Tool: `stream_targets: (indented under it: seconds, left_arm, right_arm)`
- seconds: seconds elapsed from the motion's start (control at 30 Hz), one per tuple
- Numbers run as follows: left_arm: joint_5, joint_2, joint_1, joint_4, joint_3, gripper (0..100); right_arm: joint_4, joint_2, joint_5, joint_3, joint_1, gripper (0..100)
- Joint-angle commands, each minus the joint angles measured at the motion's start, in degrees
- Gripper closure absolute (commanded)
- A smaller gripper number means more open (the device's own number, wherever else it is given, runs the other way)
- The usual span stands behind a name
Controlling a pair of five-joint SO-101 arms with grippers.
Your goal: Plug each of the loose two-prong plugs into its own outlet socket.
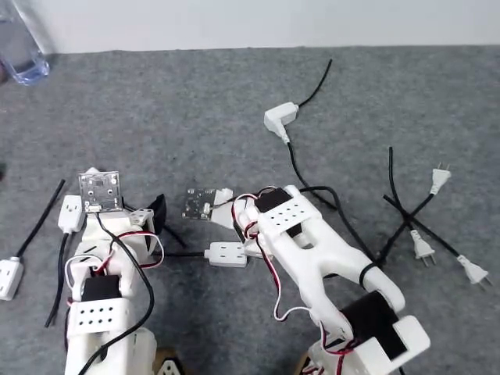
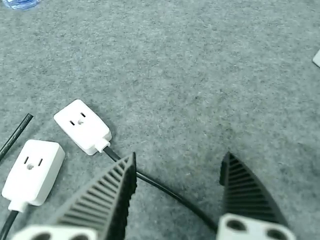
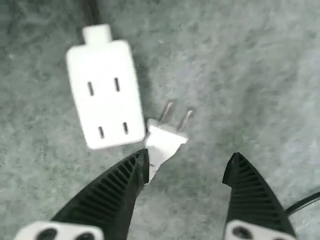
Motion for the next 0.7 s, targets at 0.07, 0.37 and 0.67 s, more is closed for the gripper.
stream_targets:
  seconds: [0.07, 0.37, 0.67]
  left_arm:
    - [-0.62, -1.05, 0.09, -1.23, -0.48, 74]
    - [-0.62, -1.05, 0.00, -1.23, -0.40, 74]
    - [-0.70, -1.05, -0.09, -1.23, -0.31, 74]
  right_arm:
    - [-1.27, -2.24, -2.90, 1.85, -0.48, 74.0]
    - [-5.85, -2.24, -7.03, 3.78, -0.48, 74.0]
    - [-7.16, 6.55, -11.25, -1.05, -0.13, 74.0]
